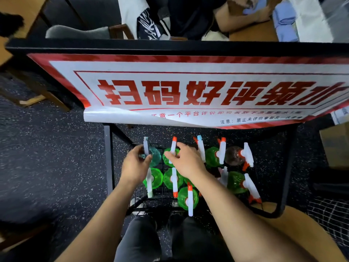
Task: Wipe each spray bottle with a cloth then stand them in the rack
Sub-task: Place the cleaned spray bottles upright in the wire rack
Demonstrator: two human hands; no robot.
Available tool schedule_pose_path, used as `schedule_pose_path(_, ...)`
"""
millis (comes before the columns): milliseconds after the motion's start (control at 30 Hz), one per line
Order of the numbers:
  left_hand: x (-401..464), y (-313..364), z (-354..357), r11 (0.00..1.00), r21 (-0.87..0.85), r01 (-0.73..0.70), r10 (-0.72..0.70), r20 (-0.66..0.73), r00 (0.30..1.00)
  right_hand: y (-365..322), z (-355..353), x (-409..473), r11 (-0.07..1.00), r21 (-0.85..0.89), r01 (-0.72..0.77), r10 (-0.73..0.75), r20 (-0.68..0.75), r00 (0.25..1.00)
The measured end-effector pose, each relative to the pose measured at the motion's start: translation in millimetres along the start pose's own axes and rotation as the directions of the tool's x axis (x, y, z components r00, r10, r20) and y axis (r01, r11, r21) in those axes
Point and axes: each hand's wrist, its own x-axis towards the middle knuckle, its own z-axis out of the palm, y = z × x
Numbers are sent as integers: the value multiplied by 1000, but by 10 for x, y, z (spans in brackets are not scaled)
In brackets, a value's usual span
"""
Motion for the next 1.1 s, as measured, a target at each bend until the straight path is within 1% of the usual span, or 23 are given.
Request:
schedule_pose_path(100,7,12,7,999,16,28,-28,9,1000,1,77,103,999,-35,-31,31,-2,1000)
schedule_pose_path(200,16,21,8,999,-3,46,-46,38,998,25,126,148,995,-80,-52,51,-14,999)
schedule_pose_path(333,44,7,17,999,21,50,-51,36,998,58,119,163,989,-147,-2,-5,-48,999)
schedule_pose_path(500,91,-53,4,998,49,48,-51,71,996,42,82,131,995,-96,35,-38,-26,999)
schedule_pose_path(633,73,-34,0,998,48,45,-49,76,996,28,81,117,998,-62,18,-19,-15,1000)
schedule_pose_path(700,54,-30,-26,999,27,19,-21,73,997,27,56,98,999,-37,8,-8,-13,1000)
schedule_pose_path(833,16,-22,-103,998,45,-49,48,27,998,20,-90,14,995,-94,32,-31,18,999)
schedule_pose_path(900,-23,40,-155,995,46,-84,85,-27,996,55,-243,-44,995,-92,46,-50,-44,998)
schedule_pose_path(933,-50,85,-168,992,47,-117,120,-67,991,89,-352,-86,996,-68,59,-67,-112,991)
schedule_pose_path(1000,-109,207,-167,980,45,-194,198,-118,973,185,-570,-176,997,7,80,-75,-283,956)
schedule_pose_path(1067,-137,309,-81,962,55,-267,271,-105,957,317,-731,-224,997,49,64,-40,-386,922)
schedule_pose_path(1100,-148,363,-12,955,50,-292,295,-73,953,393,-772,-222,999,45,29,-10,-381,925)
